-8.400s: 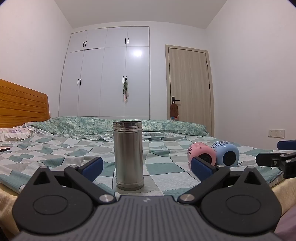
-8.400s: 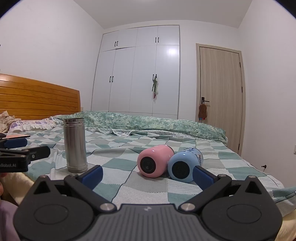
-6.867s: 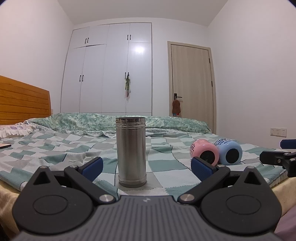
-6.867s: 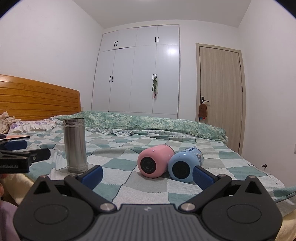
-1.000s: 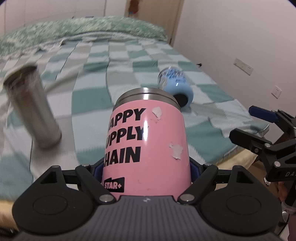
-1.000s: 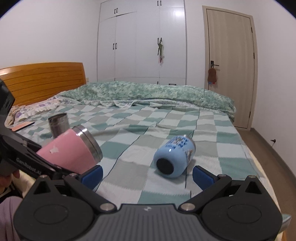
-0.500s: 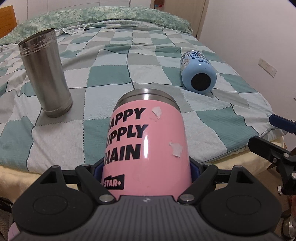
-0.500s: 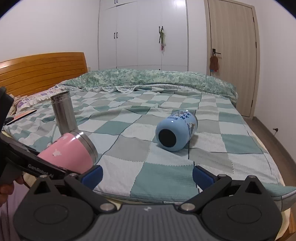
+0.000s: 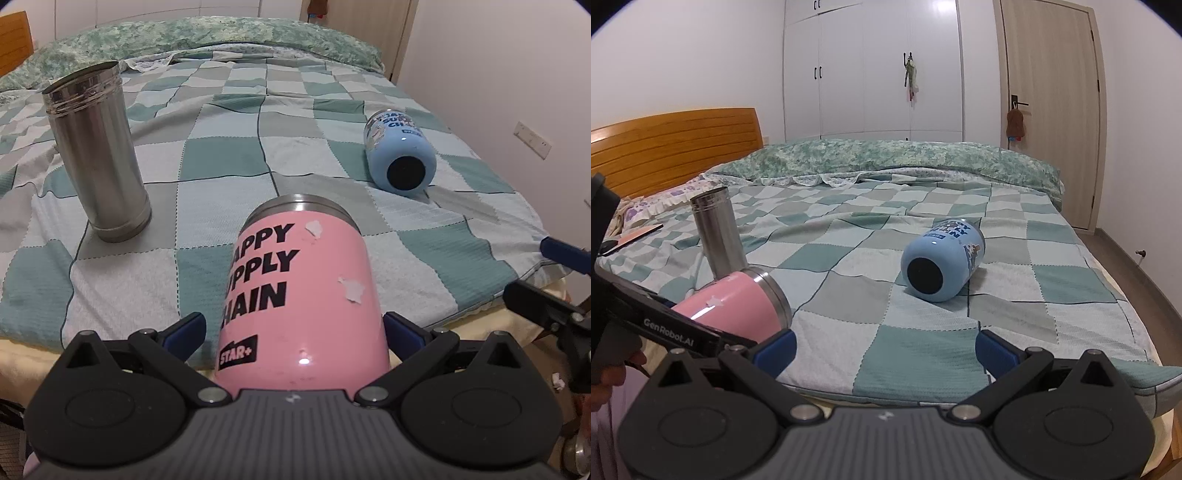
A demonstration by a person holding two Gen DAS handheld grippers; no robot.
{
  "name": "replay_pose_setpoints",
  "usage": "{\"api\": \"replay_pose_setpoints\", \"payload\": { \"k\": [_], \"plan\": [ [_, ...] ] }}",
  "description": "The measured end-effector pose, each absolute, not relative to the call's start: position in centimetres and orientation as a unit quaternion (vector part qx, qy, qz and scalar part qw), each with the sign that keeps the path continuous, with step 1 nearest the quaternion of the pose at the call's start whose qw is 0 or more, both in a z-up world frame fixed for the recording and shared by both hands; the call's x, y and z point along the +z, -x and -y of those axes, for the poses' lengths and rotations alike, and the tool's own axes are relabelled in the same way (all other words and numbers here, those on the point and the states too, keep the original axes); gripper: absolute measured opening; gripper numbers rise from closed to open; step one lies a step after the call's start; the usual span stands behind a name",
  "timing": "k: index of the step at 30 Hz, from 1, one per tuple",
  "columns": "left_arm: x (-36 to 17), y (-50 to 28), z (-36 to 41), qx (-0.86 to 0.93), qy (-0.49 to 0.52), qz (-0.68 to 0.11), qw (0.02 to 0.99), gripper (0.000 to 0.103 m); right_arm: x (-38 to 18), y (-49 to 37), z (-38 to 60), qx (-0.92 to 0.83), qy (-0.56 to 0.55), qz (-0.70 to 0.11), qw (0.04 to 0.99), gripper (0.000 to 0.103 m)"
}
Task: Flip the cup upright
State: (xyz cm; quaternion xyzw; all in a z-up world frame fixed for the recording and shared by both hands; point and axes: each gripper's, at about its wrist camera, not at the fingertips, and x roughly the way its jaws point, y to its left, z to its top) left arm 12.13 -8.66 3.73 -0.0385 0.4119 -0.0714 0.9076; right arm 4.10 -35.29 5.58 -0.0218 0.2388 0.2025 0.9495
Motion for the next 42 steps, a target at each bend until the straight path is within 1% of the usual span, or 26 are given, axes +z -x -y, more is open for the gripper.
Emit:
{"api": "replay_pose_setpoints", "payload": {
  "k": [9, 13, 21, 29, 36, 42],
  "plan": [
    [6.8, -10.6, 6.5, -0.111, 0.04, -0.359, 0.926, 0.103, 6.2, -4.0, 34.1, 0.202, 0.02, -0.245, 0.948, 0.103],
    [8.3, -9.6, 4.2, -0.105, 0.017, -0.324, 0.94, 0.103, 7.2, -3.6, 32.4, 0.209, 0.027, -0.244, 0.947, 0.103],
    [9.3, -8.9, -1.3, -0.086, -0.014, -0.294, 0.952, 0.103, 8.8, -3.9, 27.2, 0.21, 0.029, -0.264, 0.941, 0.103],
    [8.5, -9.0, -5.1, -0.088, -0.03, -0.284, 0.954, 0.103, 8.6, -5.5, 22.6, 0.185, 0.007, -0.33, 0.926, 0.103],
    [7.5, -9.6, -6.2, -0.107, -0.039, -0.283, 0.952, 0.103, 8.2, -7.3, 20.3, 0.143, -0.002, -0.397, 0.907, 0.103],
    [6.2, -10.4, -6.8, -0.118, -0.038, -0.29, 0.949, 0.103, 7.9, -9.7, 20.0, 0.131, -0.031, -0.452, 0.882, 0.103]
  ]
}}
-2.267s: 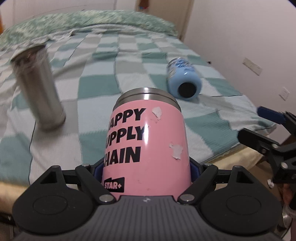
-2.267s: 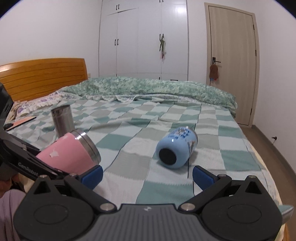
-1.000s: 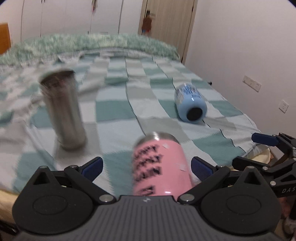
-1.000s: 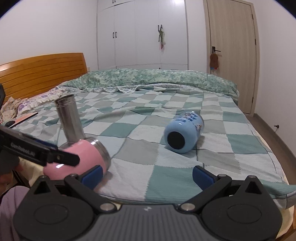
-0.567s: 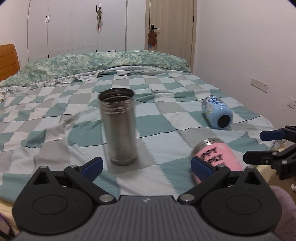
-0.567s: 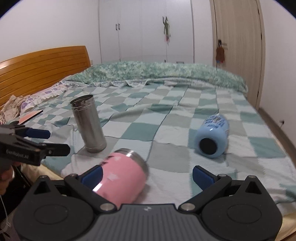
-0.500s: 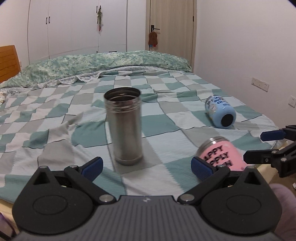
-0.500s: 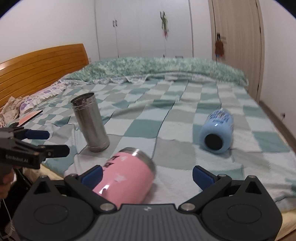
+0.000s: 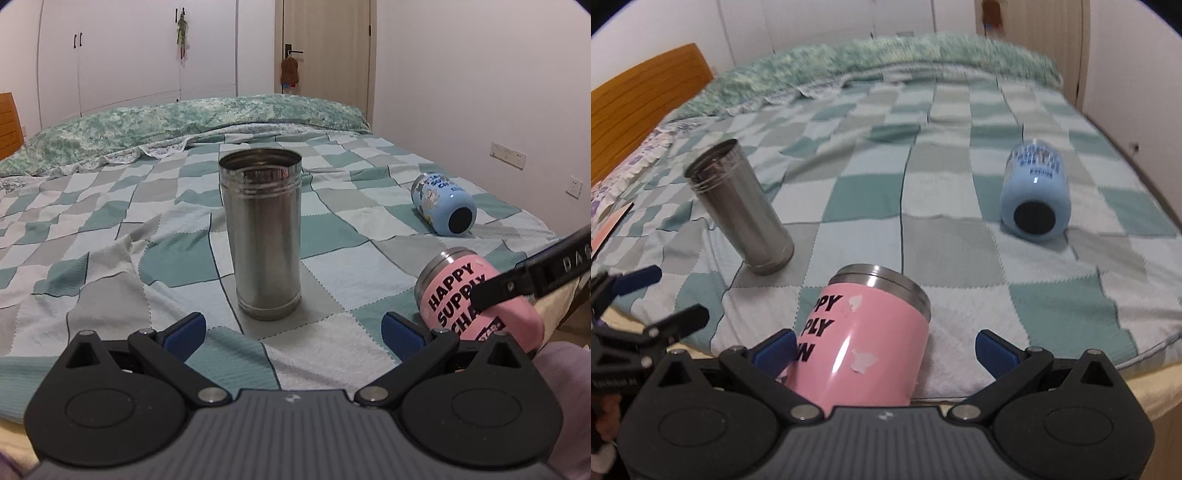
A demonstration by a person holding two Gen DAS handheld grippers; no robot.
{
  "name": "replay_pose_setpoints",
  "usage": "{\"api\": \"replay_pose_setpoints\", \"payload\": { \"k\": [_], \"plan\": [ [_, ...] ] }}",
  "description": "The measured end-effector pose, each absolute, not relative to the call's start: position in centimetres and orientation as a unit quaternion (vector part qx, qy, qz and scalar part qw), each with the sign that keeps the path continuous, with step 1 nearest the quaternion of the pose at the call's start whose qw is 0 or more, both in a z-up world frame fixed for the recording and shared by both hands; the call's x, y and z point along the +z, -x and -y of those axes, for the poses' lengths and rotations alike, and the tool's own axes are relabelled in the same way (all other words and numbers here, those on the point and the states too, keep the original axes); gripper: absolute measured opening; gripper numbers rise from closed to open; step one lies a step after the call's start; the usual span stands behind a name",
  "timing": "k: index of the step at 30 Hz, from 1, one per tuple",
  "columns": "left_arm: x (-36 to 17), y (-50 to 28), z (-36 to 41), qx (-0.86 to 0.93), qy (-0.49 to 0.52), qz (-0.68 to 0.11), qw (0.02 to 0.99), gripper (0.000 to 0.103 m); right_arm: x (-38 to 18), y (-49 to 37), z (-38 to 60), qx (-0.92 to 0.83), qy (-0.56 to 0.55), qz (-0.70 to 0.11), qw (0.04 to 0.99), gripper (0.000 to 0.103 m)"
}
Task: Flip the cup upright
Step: 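Rotate the pink cup upright with the right gripper, rim facing up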
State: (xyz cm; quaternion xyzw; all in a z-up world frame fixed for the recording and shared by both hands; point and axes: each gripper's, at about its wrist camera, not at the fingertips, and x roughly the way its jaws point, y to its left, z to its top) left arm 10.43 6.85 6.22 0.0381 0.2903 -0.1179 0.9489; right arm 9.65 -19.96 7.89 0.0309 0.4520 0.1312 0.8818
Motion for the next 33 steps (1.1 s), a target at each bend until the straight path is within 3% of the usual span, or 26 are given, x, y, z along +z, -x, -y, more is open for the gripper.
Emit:
{"api": "replay_pose_setpoints", "payload": {
  "k": [15, 22, 33],
  "plan": [
    [4.6, -11.9, -7.7, -0.127, -0.025, -0.298, 0.946, 0.103, 5.5, -14.3, 17.2, 0.126, -0.04, -0.522, 0.843, 0.103],
    [4.1, -12.1, -8.0, -0.124, -0.021, -0.303, 0.945, 0.103, 3.5, -16.1, 18.3, 0.145, -0.107, -0.56, 0.809, 0.089],
    [4.5, -11.9, -8.1, -0.126, -0.013, -0.295, 0.947, 0.103, 4.1, -14.7, 20.1, 0.199, -0.145, -0.503, 0.829, 0.087]
  ]
}}
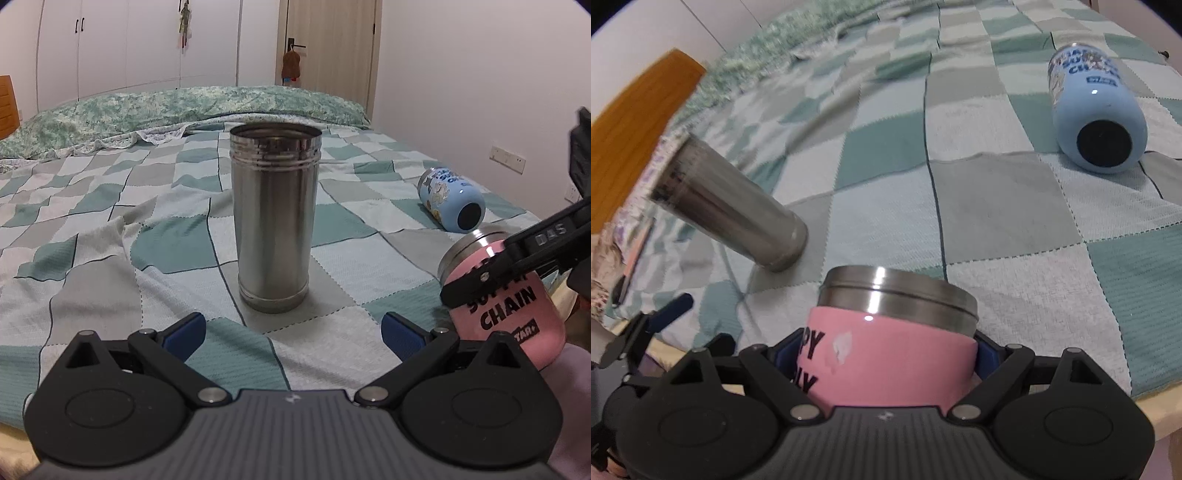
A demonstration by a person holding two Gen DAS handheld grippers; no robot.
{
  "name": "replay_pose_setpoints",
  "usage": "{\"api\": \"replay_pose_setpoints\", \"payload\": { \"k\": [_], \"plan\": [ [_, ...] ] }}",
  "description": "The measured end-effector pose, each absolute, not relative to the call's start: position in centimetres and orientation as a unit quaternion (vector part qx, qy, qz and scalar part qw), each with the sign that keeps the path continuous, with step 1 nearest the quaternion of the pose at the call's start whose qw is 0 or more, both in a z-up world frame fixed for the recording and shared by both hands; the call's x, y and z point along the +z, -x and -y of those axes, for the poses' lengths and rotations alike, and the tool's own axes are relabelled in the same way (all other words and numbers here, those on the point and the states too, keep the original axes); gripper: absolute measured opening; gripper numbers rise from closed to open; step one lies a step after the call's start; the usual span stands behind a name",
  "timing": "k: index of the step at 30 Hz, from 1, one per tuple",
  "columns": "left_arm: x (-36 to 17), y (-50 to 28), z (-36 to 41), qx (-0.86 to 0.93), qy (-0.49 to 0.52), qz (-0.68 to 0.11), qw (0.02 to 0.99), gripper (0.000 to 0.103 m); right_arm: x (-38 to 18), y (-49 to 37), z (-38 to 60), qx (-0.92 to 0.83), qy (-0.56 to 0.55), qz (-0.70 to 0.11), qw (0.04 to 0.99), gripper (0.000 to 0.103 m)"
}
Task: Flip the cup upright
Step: 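Rotate the pink cup upright with the right gripper, rim facing up, then set the pink cup upright beside the steel tumbler and open the right gripper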
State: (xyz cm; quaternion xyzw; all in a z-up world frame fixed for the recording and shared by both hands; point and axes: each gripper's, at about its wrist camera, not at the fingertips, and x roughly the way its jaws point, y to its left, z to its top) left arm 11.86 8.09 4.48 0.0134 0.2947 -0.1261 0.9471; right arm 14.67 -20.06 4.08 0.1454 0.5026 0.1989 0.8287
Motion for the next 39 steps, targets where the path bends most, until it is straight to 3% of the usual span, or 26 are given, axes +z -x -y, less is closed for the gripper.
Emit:
{"api": "replay_pose_setpoints", "payload": {
  "k": [6, 14, 25, 35, 39],
  "plan": [
    [5.7, -11.4, -8.5, -0.124, -0.002, -0.275, 0.953, 0.103, 7.0, -11.9, 21.1, 0.249, -0.144, -0.391, 0.874, 0.085],
    [6.8, -12.0, -8.9, -0.096, 0.003, -0.259, 0.961, 0.103, 9.9, -13.0, 17.5, 0.233, -0.02, -0.268, 0.934, 0.084],
    [6.3, -12.7, -9.4, -0.076, -0.002, -0.259, 0.963, 0.103, 7.1, -18.1, 12.4, 0.219, 0.075, -0.271, 0.934, 0.084],
    [6.2, -12.7, -9.4, -0.06, -0.001, -0.258, 0.964, 0.103, 5.7, -18.1, 11.6, 0.227, 0.097, -0.27, 0.931, 0.085],
    [6.9, -11.5, -9.1, -0.055, 0.007, -0.235, 0.97, 0.103, 6.6, -16.9, 13.1, 0.244, 0.06, -0.256, 0.933, 0.103]
  ]
}}
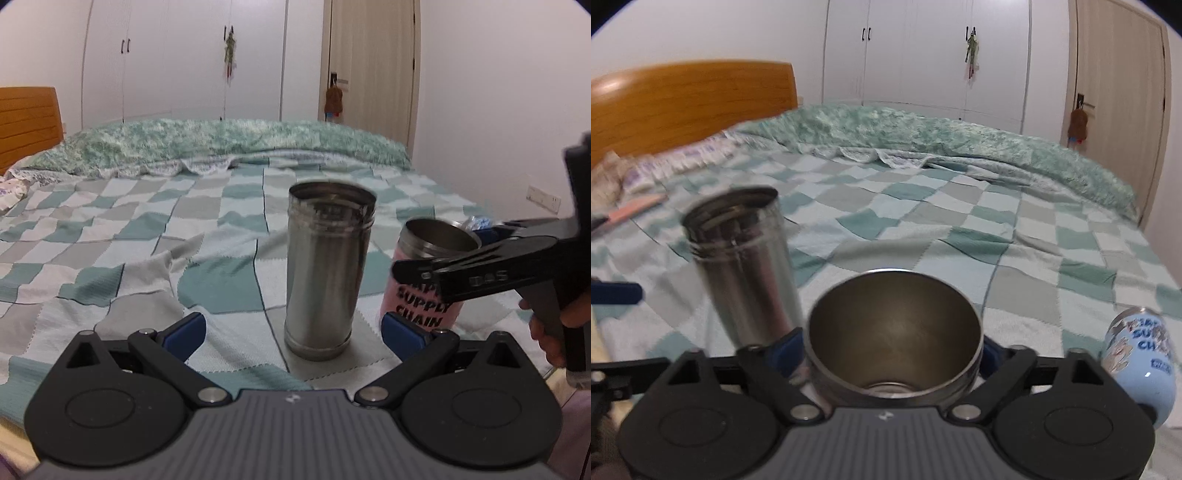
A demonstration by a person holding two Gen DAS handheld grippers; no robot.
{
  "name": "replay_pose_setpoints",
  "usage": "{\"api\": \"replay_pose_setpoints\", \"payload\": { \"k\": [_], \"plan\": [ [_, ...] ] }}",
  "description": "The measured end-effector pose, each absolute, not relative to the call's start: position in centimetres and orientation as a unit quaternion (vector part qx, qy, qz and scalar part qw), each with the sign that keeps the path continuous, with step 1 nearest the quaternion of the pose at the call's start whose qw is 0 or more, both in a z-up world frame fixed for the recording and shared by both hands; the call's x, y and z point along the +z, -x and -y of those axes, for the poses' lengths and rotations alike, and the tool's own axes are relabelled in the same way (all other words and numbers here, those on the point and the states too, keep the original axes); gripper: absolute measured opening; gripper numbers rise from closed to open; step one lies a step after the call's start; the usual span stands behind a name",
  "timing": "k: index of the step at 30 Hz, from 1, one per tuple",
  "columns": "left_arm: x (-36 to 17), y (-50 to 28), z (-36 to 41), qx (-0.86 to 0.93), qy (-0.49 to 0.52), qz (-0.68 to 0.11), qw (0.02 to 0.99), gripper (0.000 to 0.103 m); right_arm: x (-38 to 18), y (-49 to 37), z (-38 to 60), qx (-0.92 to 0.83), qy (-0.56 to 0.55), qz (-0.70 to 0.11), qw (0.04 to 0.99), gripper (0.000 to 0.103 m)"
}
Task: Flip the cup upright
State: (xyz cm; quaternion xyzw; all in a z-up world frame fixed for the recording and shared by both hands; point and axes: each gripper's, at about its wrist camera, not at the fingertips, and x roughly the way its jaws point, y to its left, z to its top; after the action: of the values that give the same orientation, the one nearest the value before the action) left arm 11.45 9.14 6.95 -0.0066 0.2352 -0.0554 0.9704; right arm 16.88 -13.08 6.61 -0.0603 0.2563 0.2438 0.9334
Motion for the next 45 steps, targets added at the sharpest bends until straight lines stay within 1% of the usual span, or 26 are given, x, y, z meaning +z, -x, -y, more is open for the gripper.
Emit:
{"api": "replay_pose_setpoints", "payload": {
  "k": [7, 12, 20, 24, 28, 45],
  "plan": [
    [7.6, -7.5, -7.2, -0.061, 0.034, -0.16, 0.985, 0.103, 8.1, -10.1, 18.9, 0.247, 0.023, -0.154, 0.956, 0.103],
    [6.0, -4.7, -4.7, -0.058, 0.043, -0.12, 0.99, 0.103, 6.7, -5.2, 23.5, 0.221, 0.019, -0.12, 0.968, 0.103],
    [1.3, -2.1, -1.2, -0.027, 0.038, -0.088, 0.995, 0.103, 2.8, 0.4, 27.7, 0.177, 0.047, -0.095, 0.978, 0.103],
    [1.3, -1.7, -0.7, -0.023, 0.038, -0.077, 0.996, 0.103, 1.3, 1.4, 28.4, 0.172, 0.045, -0.094, 0.98, 0.103],
    [1.3, -1.7, -0.6, -0.02, 0.036, -0.073, 0.996, 0.103, 1.3, 2.4, 28.8, 0.166, 0.043, -0.073, 0.983, 0.103],
    [1.1, -1.4, -0.7, -0.024, 0.035, -0.071, 0.997, 0.103, 1.3, 2.5, 29.2, 0.161, 0.037, -0.066, 0.984, 0.103]
  ]
}}
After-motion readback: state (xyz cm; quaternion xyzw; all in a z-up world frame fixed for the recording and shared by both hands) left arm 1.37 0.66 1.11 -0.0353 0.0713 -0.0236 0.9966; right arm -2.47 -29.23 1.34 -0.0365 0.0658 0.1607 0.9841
